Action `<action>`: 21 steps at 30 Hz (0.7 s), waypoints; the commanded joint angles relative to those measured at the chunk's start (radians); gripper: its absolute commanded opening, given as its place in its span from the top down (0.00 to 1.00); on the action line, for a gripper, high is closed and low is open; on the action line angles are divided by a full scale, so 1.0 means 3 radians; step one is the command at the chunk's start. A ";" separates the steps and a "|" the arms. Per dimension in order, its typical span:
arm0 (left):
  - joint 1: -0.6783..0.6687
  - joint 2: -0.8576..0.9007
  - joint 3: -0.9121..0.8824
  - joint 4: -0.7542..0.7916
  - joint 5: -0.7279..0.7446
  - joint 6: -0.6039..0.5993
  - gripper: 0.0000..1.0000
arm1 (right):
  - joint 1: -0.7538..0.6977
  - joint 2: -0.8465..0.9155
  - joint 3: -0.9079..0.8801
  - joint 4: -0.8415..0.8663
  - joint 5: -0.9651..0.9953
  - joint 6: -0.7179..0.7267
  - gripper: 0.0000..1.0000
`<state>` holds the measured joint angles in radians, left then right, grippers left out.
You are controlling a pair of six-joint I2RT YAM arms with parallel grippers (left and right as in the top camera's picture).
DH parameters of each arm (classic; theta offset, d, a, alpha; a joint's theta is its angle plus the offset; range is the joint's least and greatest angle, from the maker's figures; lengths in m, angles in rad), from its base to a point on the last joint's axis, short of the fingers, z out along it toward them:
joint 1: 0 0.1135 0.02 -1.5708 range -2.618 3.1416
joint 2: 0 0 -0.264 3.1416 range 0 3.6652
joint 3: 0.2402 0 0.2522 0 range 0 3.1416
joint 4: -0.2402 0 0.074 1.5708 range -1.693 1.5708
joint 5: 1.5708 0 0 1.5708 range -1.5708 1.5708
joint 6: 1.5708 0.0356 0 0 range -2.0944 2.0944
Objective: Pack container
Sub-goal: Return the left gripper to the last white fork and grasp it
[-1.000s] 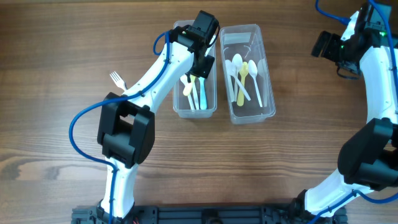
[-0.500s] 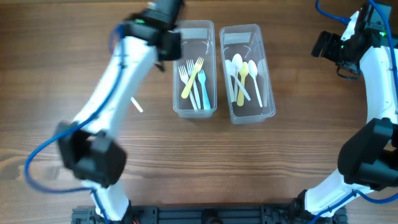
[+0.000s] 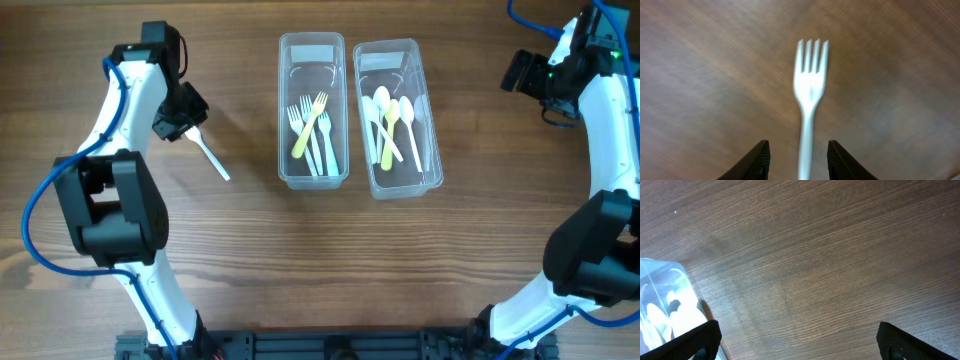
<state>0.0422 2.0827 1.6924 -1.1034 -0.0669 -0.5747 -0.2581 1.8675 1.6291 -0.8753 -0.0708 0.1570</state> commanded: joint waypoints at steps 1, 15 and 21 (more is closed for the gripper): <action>-0.0006 0.0083 0.0024 0.0192 0.0135 -0.0375 0.61 | 0.0015 0.0053 -0.0022 0.0004 -0.0031 0.0008 0.00; -0.0009 0.0259 -0.0426 0.0443 0.0183 -0.0533 0.63 | 0.0015 0.0052 -0.0022 0.0004 -0.0031 0.0009 0.00; -0.0009 0.0259 -0.0711 0.0650 0.0183 -0.0529 0.79 | 0.0015 0.0053 -0.0022 0.0004 -0.0031 0.0009 0.00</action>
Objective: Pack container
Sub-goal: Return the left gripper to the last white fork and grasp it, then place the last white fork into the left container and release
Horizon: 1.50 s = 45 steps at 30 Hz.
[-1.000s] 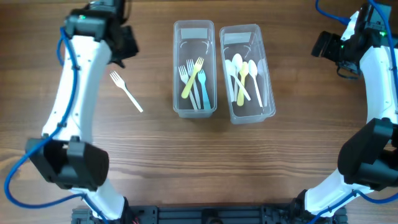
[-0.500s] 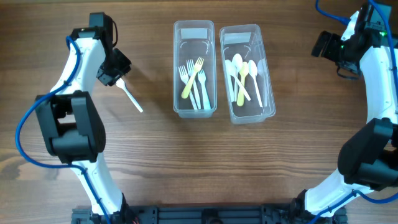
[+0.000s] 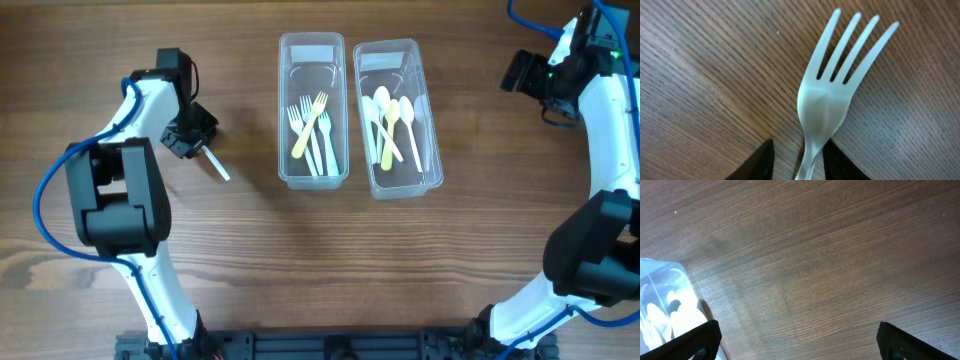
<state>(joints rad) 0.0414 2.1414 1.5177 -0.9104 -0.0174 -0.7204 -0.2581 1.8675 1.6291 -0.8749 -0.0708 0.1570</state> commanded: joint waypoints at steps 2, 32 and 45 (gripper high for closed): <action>-0.0006 0.0064 -0.0128 0.0010 0.0020 0.0036 0.92 | 0.0015 0.0053 -0.0022 0.0003 -0.0031 0.0009 0.00; -0.1617 -0.0201 0.0997 -0.0078 0.0268 0.1926 0.86 | 0.0015 0.0053 -0.0022 0.0003 -0.0031 0.0009 0.01; -0.1338 -0.1058 0.1591 -0.0287 -0.0725 0.1926 0.38 | 0.0015 0.0053 -0.0022 0.0003 -0.0031 0.0009 0.00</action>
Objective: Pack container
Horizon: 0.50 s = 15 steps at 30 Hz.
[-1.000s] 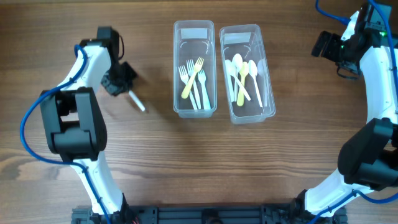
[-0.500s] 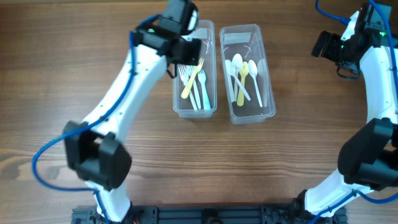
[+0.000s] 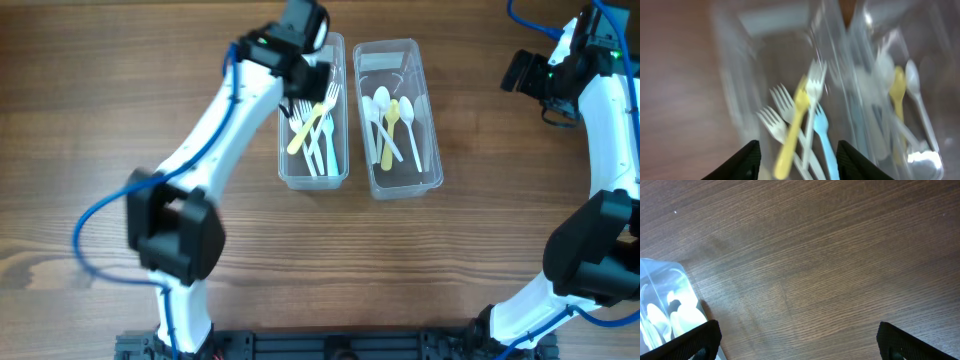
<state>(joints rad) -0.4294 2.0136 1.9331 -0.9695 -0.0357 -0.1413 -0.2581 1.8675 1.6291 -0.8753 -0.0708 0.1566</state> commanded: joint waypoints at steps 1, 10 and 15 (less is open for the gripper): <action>0.0333 -0.0721 0.0207 -0.0161 -0.0785 -0.0004 0.37 | 0.0015 0.0052 -0.0022 0.0004 -0.0031 0.0009 0.00; 0.1850 -0.0835 0.0205 -0.0838 -0.0668 -0.0029 0.00 | 0.0015 0.0053 -0.0022 0.0004 -0.0031 0.0009 0.00; 0.2379 -0.0833 0.0205 -0.0898 -0.0568 -0.0089 0.00 | 0.0015 0.0053 -0.0022 0.0004 -0.0031 0.0010 0.00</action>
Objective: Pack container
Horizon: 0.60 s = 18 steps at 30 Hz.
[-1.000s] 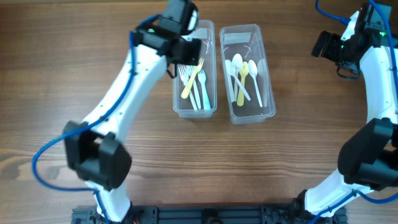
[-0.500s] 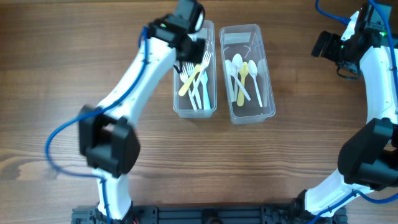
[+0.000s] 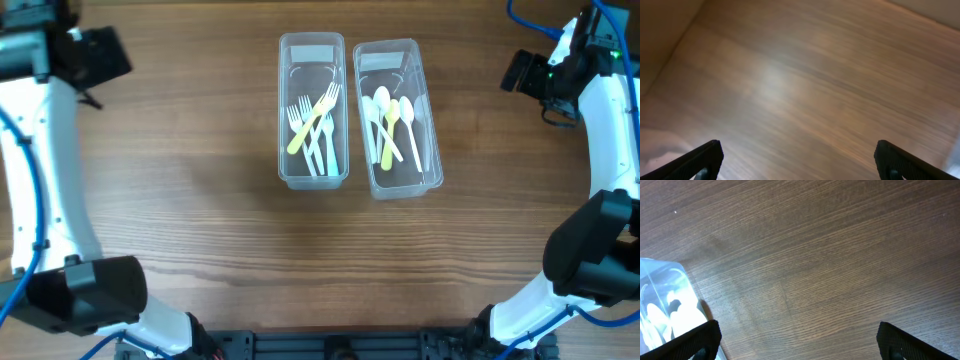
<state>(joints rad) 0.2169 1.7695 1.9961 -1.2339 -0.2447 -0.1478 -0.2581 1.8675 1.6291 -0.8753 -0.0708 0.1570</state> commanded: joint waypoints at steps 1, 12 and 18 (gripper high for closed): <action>0.0261 -0.0019 -0.0005 -0.0017 0.0128 -0.0067 0.00 | 0.0015 0.0053 -0.0022 0.0004 -0.0031 0.0008 0.00; 0.0450 -0.0019 -0.0005 -0.0017 0.0128 -0.0067 0.00 | 0.0015 0.0053 -0.0022 0.0008 -0.0029 0.0009 0.00; 0.0450 -0.0019 -0.0005 -0.0017 0.0128 -0.0067 0.00 | 0.0262 -0.0376 -0.0022 0.0006 -0.0029 0.0008 0.00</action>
<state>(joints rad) 0.3481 1.7691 1.9961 -1.2358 -0.2188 -0.1551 -0.2382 1.8626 1.6287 -0.8753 -0.0704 0.1570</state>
